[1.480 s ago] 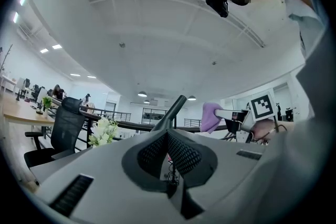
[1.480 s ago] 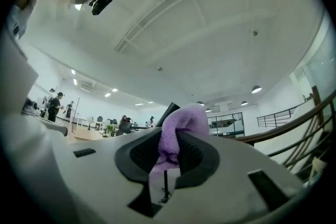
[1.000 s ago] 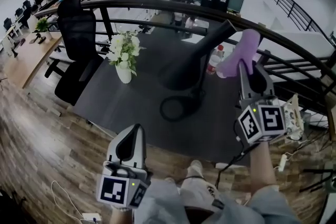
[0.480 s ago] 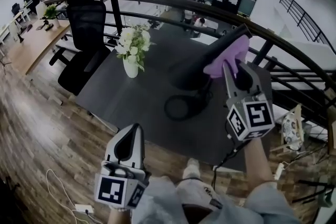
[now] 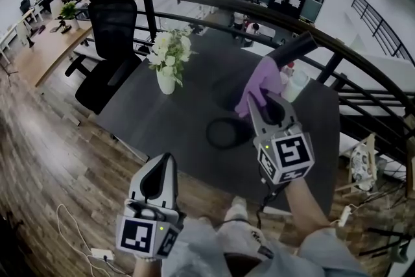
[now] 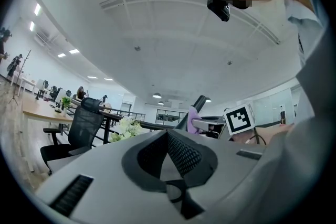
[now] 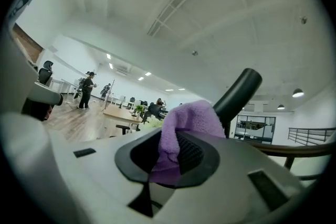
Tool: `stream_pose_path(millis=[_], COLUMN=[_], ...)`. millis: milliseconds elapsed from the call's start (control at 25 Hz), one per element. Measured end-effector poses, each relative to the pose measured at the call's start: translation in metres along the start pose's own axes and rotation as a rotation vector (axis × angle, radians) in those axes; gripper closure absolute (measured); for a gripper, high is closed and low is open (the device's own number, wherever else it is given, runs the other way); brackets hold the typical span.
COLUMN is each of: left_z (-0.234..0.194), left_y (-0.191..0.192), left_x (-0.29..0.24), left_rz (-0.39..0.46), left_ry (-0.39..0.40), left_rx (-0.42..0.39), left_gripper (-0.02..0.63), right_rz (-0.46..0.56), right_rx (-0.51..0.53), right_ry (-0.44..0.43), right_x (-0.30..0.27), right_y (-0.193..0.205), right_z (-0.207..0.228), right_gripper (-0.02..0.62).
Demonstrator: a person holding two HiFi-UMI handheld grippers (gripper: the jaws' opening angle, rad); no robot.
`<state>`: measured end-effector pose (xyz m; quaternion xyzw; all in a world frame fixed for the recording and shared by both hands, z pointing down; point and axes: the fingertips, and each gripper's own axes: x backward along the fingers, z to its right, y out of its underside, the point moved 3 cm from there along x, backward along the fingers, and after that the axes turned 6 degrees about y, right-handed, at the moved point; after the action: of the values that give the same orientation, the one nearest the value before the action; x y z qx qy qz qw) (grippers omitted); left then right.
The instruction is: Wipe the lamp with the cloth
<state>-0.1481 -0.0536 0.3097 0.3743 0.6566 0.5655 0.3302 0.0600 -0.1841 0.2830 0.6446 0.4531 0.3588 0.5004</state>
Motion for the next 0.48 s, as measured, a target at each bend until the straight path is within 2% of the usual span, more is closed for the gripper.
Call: stream_pose_path(millis=[160, 360, 480], left_z=[0.0, -0.005, -0.012], left_y=[0.001, -0.006, -0.003], left_x=[0.004, 0.009, 0.015], left_rz=[-0.002, 0.057, 0.045], left_ry=[-0.016, -0.041, -0.069], left_rx=[0.002, -0.001, 0.01], left_gripper=[0.6, 0.6, 0.6], right_rz=[-0.023, -0.041, -0.052], right_rx=[-0.001, -0.002, 0.0], right_ry=[-0.051, -0.105, -0.137], right_x=[-0.007, -0.025, -0.037], right_y=[0.007, 0.011, 0.012], right_z=[-0.023, -0.053, -0.069], right_gripper=[0.531, 0.531, 0.531])
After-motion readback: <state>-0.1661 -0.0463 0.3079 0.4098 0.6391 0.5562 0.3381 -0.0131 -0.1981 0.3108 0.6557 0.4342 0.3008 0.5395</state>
